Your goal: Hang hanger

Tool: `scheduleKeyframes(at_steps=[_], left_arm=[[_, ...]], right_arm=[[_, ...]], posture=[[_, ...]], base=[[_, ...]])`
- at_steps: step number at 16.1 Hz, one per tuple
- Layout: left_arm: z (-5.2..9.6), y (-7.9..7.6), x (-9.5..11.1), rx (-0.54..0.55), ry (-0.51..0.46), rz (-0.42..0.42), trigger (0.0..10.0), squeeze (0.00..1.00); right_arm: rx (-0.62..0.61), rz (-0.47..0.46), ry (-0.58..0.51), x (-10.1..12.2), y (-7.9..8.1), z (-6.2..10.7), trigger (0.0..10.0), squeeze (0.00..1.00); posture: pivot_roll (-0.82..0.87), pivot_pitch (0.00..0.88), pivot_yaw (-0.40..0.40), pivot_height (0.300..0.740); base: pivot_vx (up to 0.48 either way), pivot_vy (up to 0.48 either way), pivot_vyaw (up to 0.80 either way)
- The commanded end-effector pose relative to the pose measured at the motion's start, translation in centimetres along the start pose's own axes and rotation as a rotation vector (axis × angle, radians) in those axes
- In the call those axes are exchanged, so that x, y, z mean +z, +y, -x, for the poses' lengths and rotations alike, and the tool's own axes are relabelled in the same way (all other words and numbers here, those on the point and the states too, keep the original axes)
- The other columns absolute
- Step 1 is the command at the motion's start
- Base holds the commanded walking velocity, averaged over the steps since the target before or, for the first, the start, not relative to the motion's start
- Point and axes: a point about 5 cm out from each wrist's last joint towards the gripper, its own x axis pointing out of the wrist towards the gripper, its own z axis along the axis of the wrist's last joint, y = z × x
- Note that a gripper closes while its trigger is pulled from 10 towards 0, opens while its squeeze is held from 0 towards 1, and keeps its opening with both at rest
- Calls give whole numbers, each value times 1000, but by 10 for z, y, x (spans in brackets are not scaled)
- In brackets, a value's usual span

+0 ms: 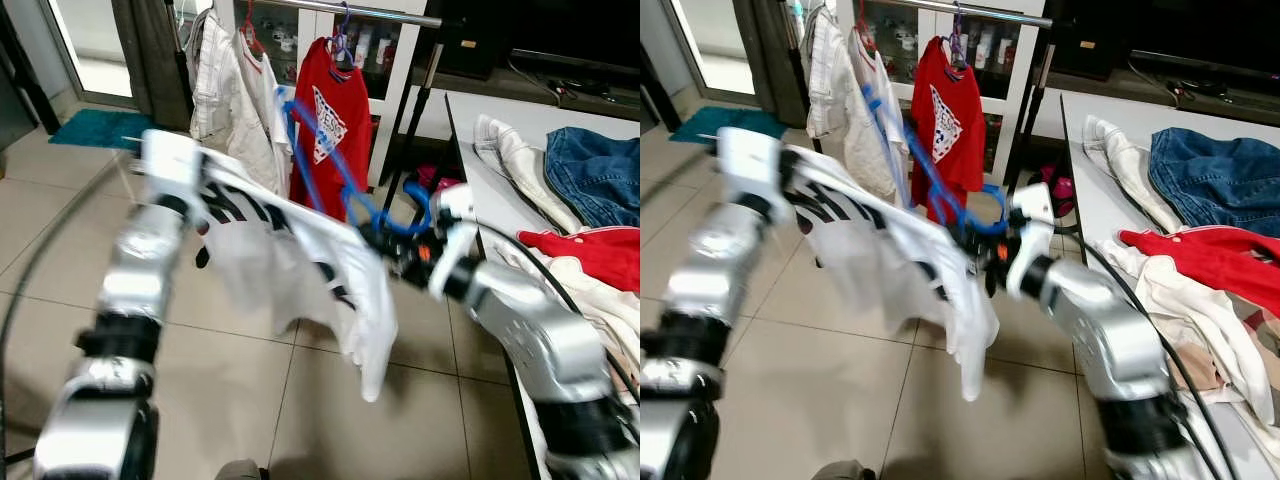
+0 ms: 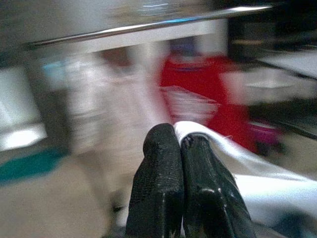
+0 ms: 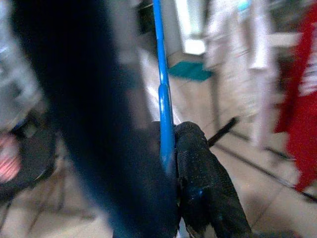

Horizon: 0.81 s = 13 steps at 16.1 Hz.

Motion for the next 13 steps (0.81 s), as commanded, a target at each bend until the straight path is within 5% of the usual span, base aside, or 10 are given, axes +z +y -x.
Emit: scheduleKeyframes(at_steps=[1, 4, 6, 9, 11, 12, 13], left_arm=[[-2, -32, 1, -189, -11, -22, 0, 0], [31, -97, -7, -703, 13, -23, 0, 0], [45, -104, -13, -791, 54, -20, 0, 0], [61, -103, -14, -861, 90, 6, 0, 0], [69, -99, -18, -860, 122, 6, 0, 0], [67, -93, -20, -794, 132, -4, 0, 0], [63, -82, -26, -677, 165, -15, 0, 0]], right_arm=[[-67, 13, -37, 9, -8, -1, 10000, 0], [-258, -22, -123, 21, -28, -9, 10000, 0], [-341, -37, -141, 23, -39, -10, 10000, 0], [-297, -98, -181, 27, -35, -17, 10000, 0], [-280, -272, -301, 36, -33, -19, 10000, 0], [-299, -265, -299, 37, -35, -18, 10000, 0], [-320, -70, -189, 28, -34, -16, 10000, 0]], posture=[[-2, 0, -45, 740], [3, 0, -50, 740], [16, 0, -59, 740], [27, 0, -70, 740], [17, 0, -66, 740], [14, 0, -66, 740], [3, 0, -60, 740]], base=[[0, 0, 0], [0, 0, 0], [0, 0, 0], [0, 0, 0], [0, 0, 0], [0, 0, 0], [0, 0, 0]])
